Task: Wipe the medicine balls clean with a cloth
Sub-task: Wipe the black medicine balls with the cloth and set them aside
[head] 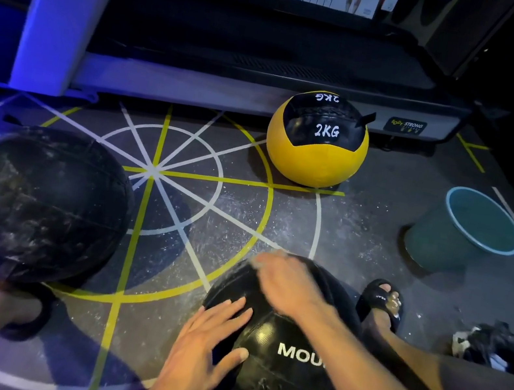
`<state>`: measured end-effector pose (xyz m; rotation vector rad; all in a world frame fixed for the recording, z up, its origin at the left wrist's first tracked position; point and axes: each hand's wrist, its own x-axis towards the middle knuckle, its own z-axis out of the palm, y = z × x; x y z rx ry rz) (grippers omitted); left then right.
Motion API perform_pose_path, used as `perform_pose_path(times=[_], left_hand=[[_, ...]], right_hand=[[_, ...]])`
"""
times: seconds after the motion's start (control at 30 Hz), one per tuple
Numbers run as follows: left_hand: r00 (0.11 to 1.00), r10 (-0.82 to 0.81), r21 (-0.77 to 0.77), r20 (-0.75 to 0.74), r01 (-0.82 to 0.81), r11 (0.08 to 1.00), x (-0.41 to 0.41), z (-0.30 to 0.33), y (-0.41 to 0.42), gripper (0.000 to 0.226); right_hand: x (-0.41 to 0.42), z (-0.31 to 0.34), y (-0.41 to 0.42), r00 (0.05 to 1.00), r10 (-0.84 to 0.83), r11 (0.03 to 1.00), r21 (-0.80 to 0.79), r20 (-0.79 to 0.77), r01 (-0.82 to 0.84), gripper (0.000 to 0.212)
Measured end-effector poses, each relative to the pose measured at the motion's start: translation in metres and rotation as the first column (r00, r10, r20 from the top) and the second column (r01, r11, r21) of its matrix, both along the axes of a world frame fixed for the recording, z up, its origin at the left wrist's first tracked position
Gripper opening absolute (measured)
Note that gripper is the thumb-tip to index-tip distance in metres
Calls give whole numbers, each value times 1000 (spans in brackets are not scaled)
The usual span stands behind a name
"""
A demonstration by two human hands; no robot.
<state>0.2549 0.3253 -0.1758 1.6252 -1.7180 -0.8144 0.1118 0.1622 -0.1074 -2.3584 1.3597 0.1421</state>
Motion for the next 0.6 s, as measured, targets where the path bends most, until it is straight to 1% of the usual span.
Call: perform_pose_path(times=[0.07, 0.1, 0.13, 0.2, 0.27, 0.33, 0.37, 0.4, 0.43, 0.5, 0.53, 0.6], left_hand=[[1000, 14, -6, 4, -14, 1000, 3, -6, 0, 50], [1000, 18, -7, 3, -18, 1000, 5, -9, 1, 48], [1000, 17, -1, 4, -17, 1000, 5, -9, 1, 50], [1000, 4, 2, 5, -4, 1000, 3, -4, 0, 55], [1000, -16, 10, 8, 16, 1000, -1, 1, -1, 55], [1000, -24, 21, 0, 24, 999, -3, 4, -1, 54], [1000, -26, 23, -5, 26, 999, -3, 4, -1, 54], [1000, -26, 22, -7, 26, 999, -3, 4, -1, 54], [1000, -21, 18, -11, 21, 1000, -2, 4, -2, 55], [1000, -11, 17, -11, 11, 1000, -2, 1, -4, 54], [1000, -7, 17, -11, 7, 1000, 0, -2, -5, 52], [1000, 6, 16, -11, -6, 1000, 5, -9, -3, 49]], right_hand=[[35, -1, 28, 961, 261, 965, 22, -92, -260, 38], [41, -1, 33, 938, 328, 945, 30, -108, -327, 37], [38, -2, 29, 940, 329, 944, 27, -86, -328, 38], [15, 2, 6, 976, 216, 976, 34, -37, -214, 39], [-19, 9, -27, 996, 56, 998, 34, -67, -54, 42], [-50, 16, -49, 987, -128, 990, 54, -94, 134, 43], [-57, 17, -51, 979, -181, 981, 57, -92, 186, 40], [-56, 14, -50, 979, -189, 980, 45, -79, 193, 39], [-46, 11, -44, 988, -148, 989, 16, -43, 148, 39], [-11, 0, -20, 1000, 30, 1000, -7, 2, -30, 42], [9, -5, -5, 990, 138, 990, 21, -1, -138, 43], [37, -9, 20, 941, 333, 941, 82, -67, -328, 41]])
